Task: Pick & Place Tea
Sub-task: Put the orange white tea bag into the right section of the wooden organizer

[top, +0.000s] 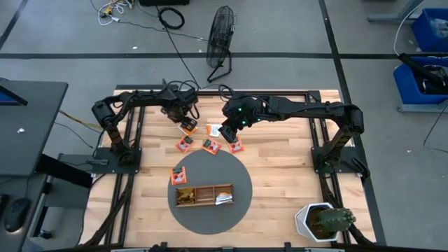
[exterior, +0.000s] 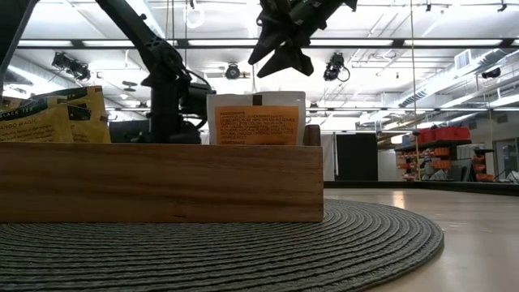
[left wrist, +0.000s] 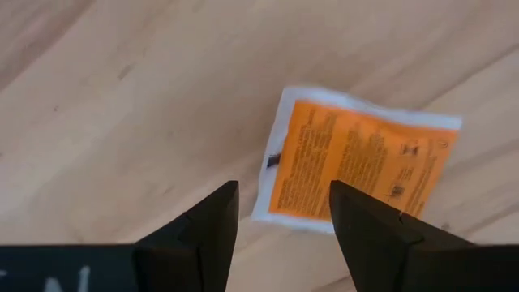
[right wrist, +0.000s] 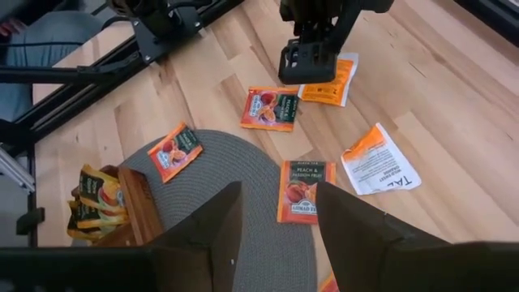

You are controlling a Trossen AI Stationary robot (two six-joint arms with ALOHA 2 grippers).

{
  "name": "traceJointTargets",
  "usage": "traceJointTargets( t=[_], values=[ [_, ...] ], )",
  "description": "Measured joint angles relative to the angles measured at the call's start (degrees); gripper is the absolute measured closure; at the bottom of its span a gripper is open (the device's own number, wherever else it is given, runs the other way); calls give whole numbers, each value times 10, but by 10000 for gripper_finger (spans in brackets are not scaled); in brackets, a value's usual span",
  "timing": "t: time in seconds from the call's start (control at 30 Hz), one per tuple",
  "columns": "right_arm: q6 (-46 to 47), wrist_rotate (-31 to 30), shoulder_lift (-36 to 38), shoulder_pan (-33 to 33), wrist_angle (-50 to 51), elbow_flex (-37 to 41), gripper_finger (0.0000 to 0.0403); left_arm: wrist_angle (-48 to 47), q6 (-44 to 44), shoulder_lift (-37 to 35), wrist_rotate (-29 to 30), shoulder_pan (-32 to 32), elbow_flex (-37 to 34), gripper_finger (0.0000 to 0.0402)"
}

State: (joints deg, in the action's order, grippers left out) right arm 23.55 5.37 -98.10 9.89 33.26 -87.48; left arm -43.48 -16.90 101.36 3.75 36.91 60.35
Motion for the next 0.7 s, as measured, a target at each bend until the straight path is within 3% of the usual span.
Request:
traceJointTargets(
  t=[0.5,0.7],
  values=[
    [-10,0,0,0,-1,0,239,48,-4,-6,-37,2,-74,207],
    [-17,0,0,0,-2,0,239,54,-4,-11,-41,2,-77,252]
  ],
)
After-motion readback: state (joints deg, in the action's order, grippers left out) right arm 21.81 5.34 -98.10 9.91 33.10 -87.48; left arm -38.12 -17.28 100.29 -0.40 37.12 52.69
